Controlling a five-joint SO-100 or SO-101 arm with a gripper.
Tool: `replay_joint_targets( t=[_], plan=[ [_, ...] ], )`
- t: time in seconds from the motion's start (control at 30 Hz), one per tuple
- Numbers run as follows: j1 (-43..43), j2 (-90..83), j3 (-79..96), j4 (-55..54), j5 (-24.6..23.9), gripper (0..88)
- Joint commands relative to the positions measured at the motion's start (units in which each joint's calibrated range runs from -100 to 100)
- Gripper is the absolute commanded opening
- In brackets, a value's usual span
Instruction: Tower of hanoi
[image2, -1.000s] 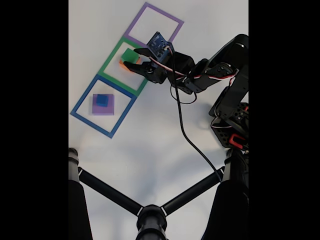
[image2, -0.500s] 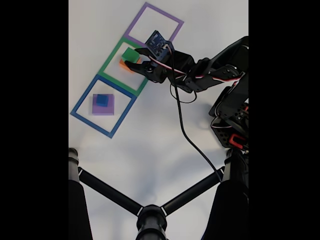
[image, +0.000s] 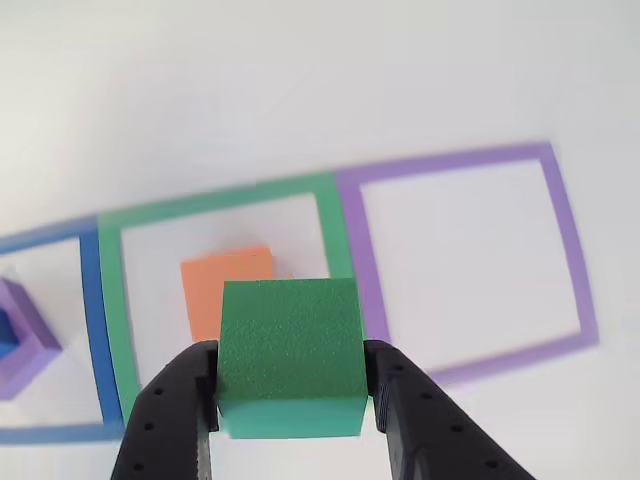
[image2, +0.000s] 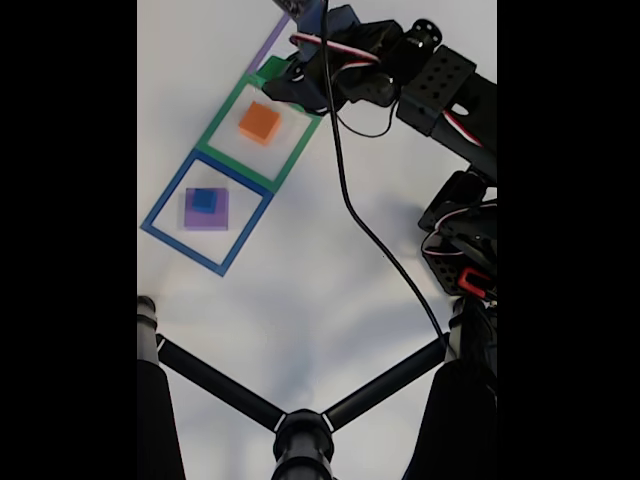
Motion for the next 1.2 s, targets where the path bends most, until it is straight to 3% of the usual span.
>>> replay_joint_targets(
  t=[0.0, 0.17, 0.4, 0.67, 0.9, 1.17],
  plan=[
    [5.4, -2.8, -17.8, 24.7, 0.0, 8.6],
    [9.5, -2.5, -25.9, 34.7, 0.0, 8.7],
    [14.0, -4.3, -20.8, 30.6, -0.6, 8.8],
    [22.3, -11.0, 17.0, -10.3, 0.0, 8.8],
    [23.2, -0.9, 34.2, -47.2, 0.0, 9.2],
    [19.4, 13.3, 40.8, -72.0, 0.0, 9.3]
  ],
)
